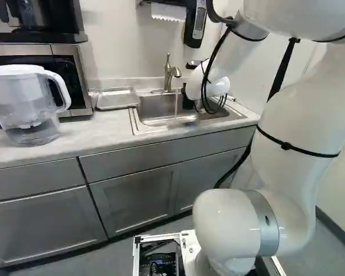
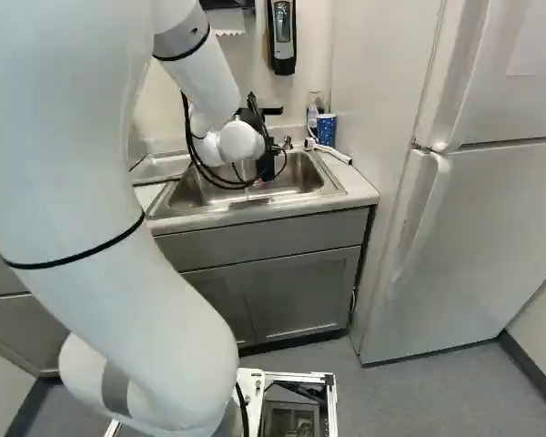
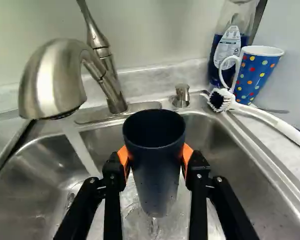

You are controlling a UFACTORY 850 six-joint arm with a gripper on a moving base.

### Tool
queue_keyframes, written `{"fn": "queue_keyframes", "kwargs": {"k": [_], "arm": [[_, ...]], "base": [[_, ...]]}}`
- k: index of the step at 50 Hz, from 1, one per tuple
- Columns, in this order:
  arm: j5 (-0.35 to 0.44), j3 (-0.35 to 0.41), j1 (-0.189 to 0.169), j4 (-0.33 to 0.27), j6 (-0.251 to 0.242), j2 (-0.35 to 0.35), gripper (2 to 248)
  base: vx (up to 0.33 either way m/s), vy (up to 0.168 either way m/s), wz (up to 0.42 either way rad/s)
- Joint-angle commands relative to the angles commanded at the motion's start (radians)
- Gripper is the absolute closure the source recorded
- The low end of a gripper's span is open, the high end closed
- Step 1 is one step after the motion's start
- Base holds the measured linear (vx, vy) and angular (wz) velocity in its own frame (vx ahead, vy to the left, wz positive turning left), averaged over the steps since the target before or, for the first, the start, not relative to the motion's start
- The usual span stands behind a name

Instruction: Rinse the cup and place it in the tray

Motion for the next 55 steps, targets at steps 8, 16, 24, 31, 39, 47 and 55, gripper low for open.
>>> {"fn": "queue_keyframes", "kwargs": {"k": [8,16,24,31,39,47,55], "arm": [[0.004,0.011,0.016,0.000,0.000,0.010,129],[0.004,0.018,0.034,0.000,0.000,0.017,129],[0.004,0.025,0.056,0.000,0.000,0.024,129],[0.004,0.032,0.074,0.000,0.000,0.030,129],[0.004,0.042,0.083,0.000,0.000,0.041,129],[0.004,0.054,0.091,0.000,0.000,0.052,129],[0.004,0.065,0.103,0.000,0.000,0.062,129]], "base": [[0.000,0.000,0.000],[0.000,0.000,0.000],[0.000,0.000,0.000],[0.000,0.000,0.000],[0.000,0.000,0.000],[0.000,0.000,0.000],[0.000,0.000,0.000]]}}
